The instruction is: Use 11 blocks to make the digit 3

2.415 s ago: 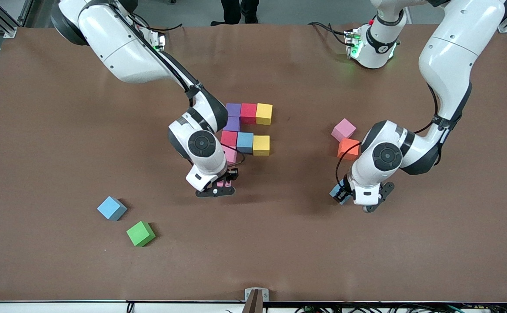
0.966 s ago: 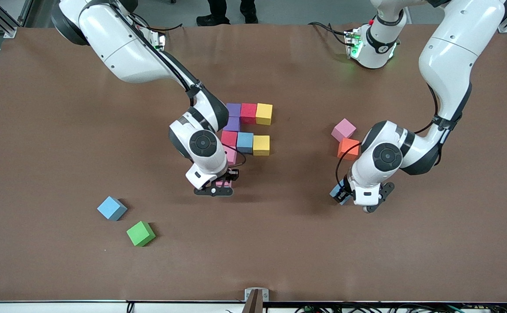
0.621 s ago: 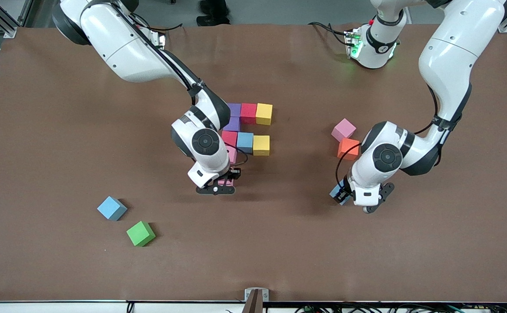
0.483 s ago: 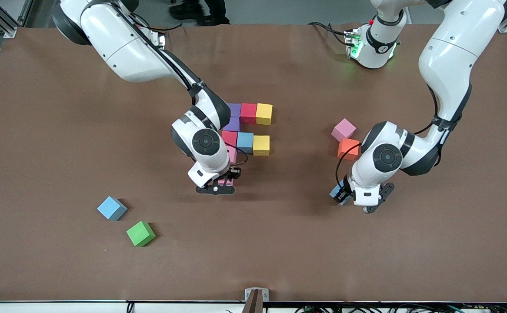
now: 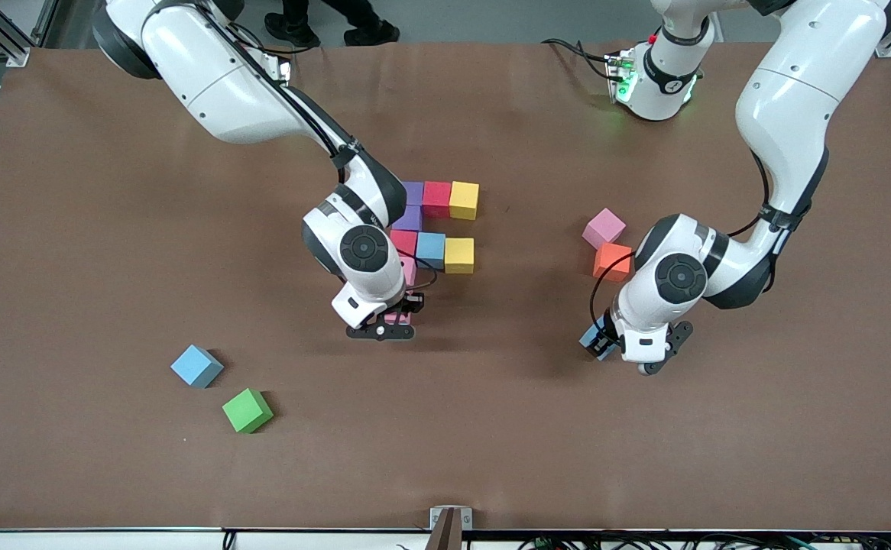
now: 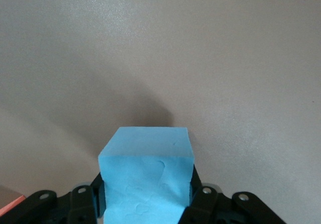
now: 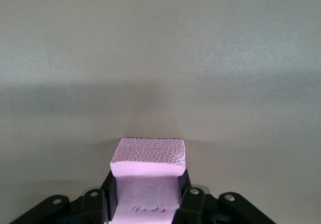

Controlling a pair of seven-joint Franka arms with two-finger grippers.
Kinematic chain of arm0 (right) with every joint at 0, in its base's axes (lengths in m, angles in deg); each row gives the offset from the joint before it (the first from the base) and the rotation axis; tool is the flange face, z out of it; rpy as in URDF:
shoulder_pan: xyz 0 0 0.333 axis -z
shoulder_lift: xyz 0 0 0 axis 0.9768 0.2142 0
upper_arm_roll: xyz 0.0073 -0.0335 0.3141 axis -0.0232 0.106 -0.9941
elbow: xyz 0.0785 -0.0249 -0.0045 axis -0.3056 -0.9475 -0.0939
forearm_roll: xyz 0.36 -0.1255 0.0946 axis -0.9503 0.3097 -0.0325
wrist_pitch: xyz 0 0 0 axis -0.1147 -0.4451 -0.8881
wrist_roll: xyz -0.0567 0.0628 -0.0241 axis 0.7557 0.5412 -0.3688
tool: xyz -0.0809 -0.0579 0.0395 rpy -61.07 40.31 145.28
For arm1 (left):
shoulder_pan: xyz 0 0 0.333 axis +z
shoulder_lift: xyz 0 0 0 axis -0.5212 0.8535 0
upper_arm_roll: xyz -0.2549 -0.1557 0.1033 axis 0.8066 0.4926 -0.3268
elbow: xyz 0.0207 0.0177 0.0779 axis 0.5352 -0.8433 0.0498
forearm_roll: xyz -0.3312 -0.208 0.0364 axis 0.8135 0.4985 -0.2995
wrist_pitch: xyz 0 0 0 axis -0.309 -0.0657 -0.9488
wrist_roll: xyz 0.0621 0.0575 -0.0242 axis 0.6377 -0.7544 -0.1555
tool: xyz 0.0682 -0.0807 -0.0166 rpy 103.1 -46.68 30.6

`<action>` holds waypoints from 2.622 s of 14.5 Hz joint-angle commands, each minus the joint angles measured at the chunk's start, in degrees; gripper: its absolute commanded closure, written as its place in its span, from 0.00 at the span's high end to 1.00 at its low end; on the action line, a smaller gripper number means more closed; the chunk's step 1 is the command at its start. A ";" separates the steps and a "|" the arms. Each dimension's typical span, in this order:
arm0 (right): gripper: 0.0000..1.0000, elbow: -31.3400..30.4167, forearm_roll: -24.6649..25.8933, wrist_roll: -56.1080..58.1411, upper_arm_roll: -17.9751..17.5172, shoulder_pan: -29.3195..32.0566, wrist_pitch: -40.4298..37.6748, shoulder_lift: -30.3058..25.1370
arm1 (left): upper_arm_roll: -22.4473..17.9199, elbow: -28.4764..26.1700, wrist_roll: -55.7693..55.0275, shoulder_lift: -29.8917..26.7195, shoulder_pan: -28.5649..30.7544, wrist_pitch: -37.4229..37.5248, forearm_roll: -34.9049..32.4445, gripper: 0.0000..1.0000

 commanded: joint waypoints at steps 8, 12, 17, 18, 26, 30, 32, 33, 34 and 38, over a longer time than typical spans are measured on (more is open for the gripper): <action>0.00 -1.49 0.36 -1.12 -0.29 0.00 -1.31 -1.87 | 0.23 1.27 -0.83 0.90 -0.13 0.53 -1.83 0.41; 0.00 -1.57 0.36 -1.12 -0.65 0.00 -1.31 -1.87 | 0.14 1.27 -0.83 0.98 -0.13 0.53 -1.91 0.41; 0.00 -2.18 0.36 -1.20 -0.65 0.00 -1.23 -1.87 | 0.14 1.27 -0.83 1.16 -0.22 0.53 -1.91 0.41; 0.00 -2.36 0.45 -1.20 -0.65 0.00 -1.23 -1.87 | 0.14 1.27 -0.83 1.16 -0.22 0.53 -1.91 0.41; 0.00 -2.54 0.36 -1.20 -0.65 0.00 -1.31 -1.87 | 0.14 1.27 -0.83 1.25 -0.22 0.44 -1.91 0.41; 0.00 -2.54 0.36 -1.29 -0.73 -0.09 -1.23 -1.87 | 0.14 1.36 -0.83 1.60 -0.22 0.35 -1.91 0.41; 0.00 -2.54 0.36 -1.29 -0.73 -0.09 -1.23 -1.87 | 0.14 1.45 -0.83 1.60 -0.22 0.27 -1.91 0.41; 0.00 -2.54 0.36 -1.29 -0.73 -0.09 -1.23 -1.87 | 0.14 1.45 -0.83 1.60 -0.22 0.26 -1.91 0.41; 0.00 -2.54 0.36 -1.29 -0.73 -0.09 -1.31 -1.87 | 0.14 1.45 -0.83 1.60 -0.13 0.26 -1.91 0.41; 0.00 -3.07 0.45 -1.91 -0.73 -0.44 -1.23 -1.87 | 0.14 1.45 -0.83 1.69 -0.22 0.26 -2.00 0.41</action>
